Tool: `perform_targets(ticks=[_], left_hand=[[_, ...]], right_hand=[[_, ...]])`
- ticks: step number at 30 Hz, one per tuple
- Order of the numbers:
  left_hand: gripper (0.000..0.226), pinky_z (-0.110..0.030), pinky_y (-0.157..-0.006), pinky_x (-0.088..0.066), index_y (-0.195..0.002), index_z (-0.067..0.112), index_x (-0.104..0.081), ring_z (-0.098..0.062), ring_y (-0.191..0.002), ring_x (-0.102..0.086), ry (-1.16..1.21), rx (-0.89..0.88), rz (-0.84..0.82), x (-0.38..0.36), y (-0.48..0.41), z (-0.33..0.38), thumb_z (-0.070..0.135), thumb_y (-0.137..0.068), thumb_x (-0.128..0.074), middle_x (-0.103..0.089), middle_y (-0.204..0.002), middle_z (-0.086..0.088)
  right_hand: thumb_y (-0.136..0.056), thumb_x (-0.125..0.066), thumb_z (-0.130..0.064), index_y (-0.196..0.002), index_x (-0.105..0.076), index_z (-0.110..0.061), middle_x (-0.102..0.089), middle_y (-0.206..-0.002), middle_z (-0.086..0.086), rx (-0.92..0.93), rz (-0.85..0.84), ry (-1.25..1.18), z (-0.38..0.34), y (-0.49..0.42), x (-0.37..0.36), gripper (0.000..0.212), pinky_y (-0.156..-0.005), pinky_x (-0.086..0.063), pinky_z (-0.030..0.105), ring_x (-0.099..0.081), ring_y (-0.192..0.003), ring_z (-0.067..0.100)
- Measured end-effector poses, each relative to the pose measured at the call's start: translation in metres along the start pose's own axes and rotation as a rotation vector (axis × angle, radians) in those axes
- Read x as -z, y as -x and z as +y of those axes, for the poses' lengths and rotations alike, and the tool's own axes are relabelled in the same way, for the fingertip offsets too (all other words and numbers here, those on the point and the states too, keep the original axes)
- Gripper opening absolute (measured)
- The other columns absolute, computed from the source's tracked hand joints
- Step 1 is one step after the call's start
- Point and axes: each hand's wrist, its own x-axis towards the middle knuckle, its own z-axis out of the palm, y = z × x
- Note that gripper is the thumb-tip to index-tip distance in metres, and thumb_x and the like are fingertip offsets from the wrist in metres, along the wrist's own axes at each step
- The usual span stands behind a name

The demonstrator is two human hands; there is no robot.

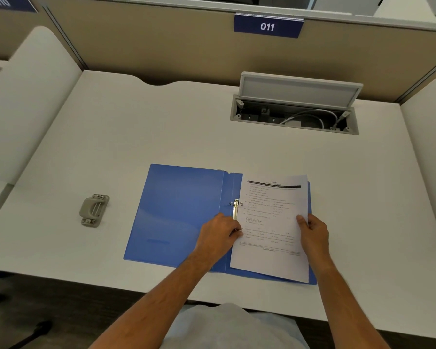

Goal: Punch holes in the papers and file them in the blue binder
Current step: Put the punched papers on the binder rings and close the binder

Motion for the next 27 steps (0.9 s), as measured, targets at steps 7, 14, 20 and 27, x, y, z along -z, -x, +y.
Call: perform_targets(ticks=[7,14,20,27], left_hand=[[0.047,-0.022,-0.069,-0.053,-0.1,0.022,-0.074,-0.01,-0.085,-0.065,0.053,0.242,0.046,0.002,0.002,0.001,0.068,-0.09,-0.068,-0.072,-0.096,0.006],[0.048,-0.028,-0.056,-0.06,-0.086,0.019,-0.054,-0.014,-0.073,-0.069,0.463,0.581,-0.034,-0.001,-0.006,0.023,0.056,-0.082,-0.084,-0.068,-0.084,0.002],[0.044,-0.023,-0.046,-0.057,-0.078,0.014,-0.056,-0.021,-0.052,-0.074,0.644,0.662,-0.004,-0.005,-0.007,0.019,0.041,-0.081,-0.091,-0.075,-0.079,-0.009],[0.04,-0.035,-0.054,-0.063,-0.078,0.014,-0.058,-0.024,-0.053,-0.075,0.661,0.607,0.01,-0.009,-0.003,0.015,0.038,-0.084,-0.088,-0.076,-0.077,-0.009]], right_hand=[[-0.107,-0.065,-0.024,-0.092,-0.064,-0.01,-0.066,-0.085,0.003,-0.01,0.059,0.02,0.004,-0.003,-0.004,0.021,-0.065,-0.046,0.026,-0.06,-0.075,0.017],[-0.105,-0.068,-0.023,-0.097,-0.066,-0.01,-0.071,-0.093,0.005,-0.031,0.054,-0.008,0.012,-0.004,-0.006,0.015,-0.07,-0.049,0.03,-0.064,-0.081,0.018],[-0.104,-0.069,-0.021,-0.094,-0.066,-0.009,-0.073,-0.093,0.007,-0.04,0.016,-0.002,0.014,-0.01,-0.001,0.016,-0.07,-0.05,0.03,-0.066,-0.083,0.023],[-0.105,-0.069,-0.022,-0.108,-0.069,-0.009,-0.076,-0.107,0.008,-0.026,-0.027,-0.014,0.018,-0.014,0.003,0.013,-0.088,-0.06,0.042,-0.072,-0.095,0.028]])
